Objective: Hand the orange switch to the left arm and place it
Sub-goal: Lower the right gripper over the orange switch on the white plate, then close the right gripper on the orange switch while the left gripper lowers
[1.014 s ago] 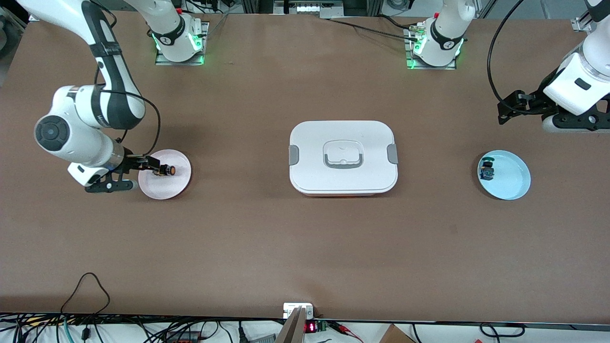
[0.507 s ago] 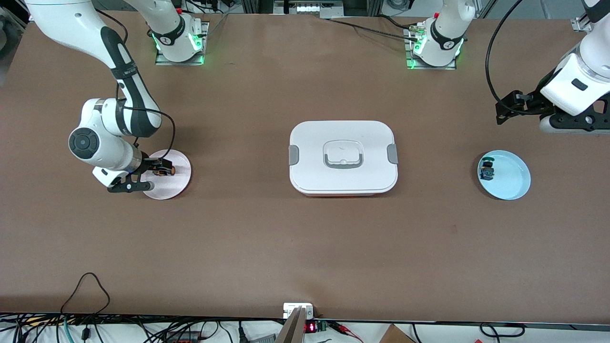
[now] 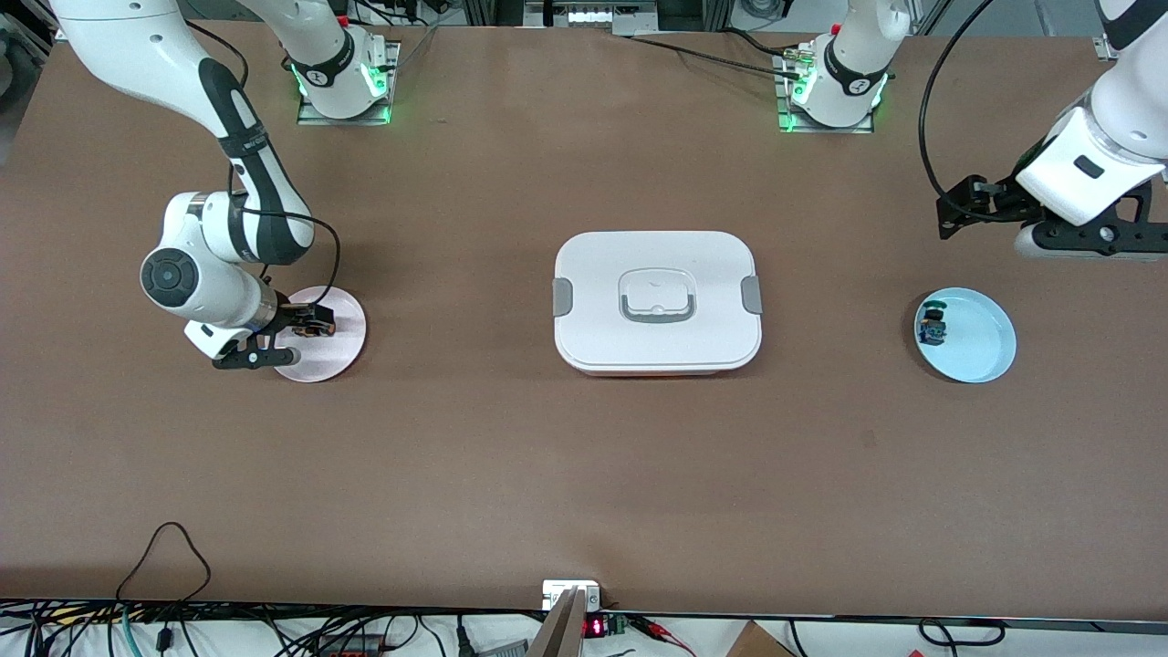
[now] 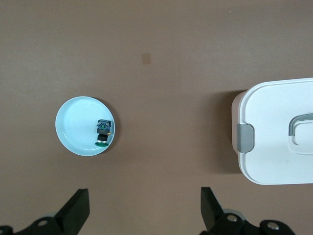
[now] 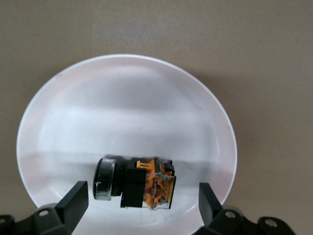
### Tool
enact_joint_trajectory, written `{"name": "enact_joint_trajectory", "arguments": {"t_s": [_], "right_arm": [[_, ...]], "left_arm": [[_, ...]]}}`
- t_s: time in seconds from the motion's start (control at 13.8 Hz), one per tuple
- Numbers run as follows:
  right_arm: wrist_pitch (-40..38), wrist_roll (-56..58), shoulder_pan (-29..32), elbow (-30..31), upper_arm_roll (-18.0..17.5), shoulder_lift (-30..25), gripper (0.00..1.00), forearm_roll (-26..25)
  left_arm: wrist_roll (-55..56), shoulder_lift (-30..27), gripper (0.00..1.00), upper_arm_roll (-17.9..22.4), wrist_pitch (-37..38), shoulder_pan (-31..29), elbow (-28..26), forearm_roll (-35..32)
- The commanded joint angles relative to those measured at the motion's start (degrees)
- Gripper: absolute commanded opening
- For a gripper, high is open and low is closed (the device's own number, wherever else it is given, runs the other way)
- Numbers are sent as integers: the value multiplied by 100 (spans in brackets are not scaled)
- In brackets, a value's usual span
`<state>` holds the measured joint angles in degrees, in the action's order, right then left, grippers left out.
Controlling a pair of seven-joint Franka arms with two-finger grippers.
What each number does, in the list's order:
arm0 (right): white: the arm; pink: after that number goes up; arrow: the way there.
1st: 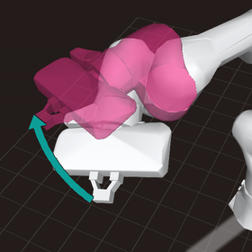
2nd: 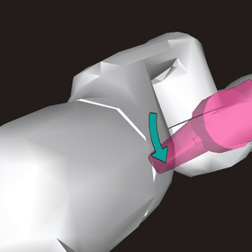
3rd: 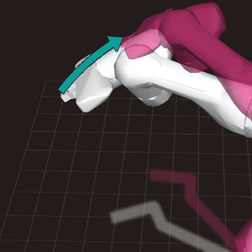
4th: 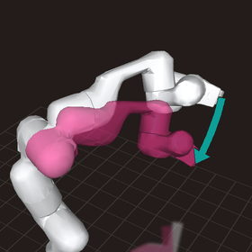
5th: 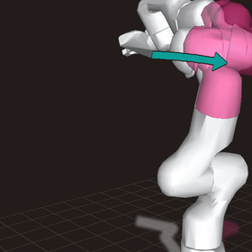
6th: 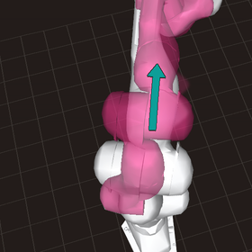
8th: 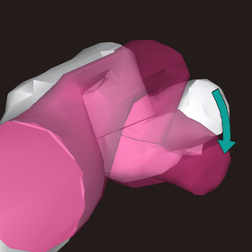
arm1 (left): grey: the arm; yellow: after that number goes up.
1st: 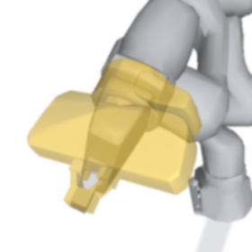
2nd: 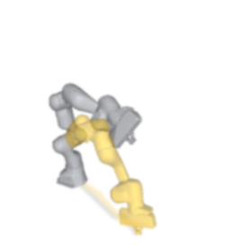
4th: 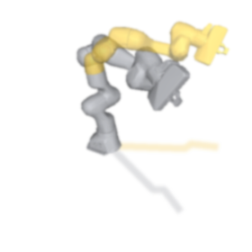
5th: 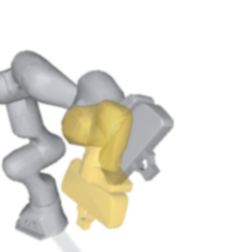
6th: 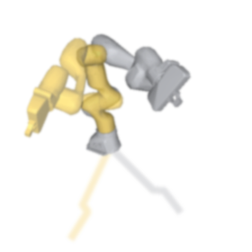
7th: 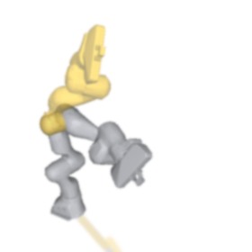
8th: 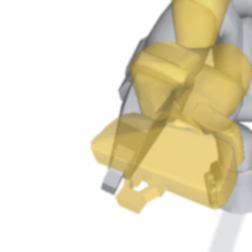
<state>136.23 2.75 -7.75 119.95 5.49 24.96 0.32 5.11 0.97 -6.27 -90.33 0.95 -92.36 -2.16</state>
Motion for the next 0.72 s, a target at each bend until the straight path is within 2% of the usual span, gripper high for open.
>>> {"name": "enact_joint_trajectory", "arguments": {"t_s": [0.0,0.36,0.43,0.51,0.65], "right_arm": [[211,33,-7,169,-22,27,100,47],[264,33,-24,213,-31,114,99,83],[264,33,-24,222,-31,141,95,83],[264,33,-33,222,-31,158,89,83],[256,33,-33,222,-31,211,59,83]], "left_arm": [[-80,113,100,-67,33,28,113,-48],[-107,122,100,-111,24,28,130,-48],[-107,131,100,-102,24,28,139,-48],[-107,131,100,-111,24,28,148,-57],[-107,149,100,-111,24,37,157,-66]]}}
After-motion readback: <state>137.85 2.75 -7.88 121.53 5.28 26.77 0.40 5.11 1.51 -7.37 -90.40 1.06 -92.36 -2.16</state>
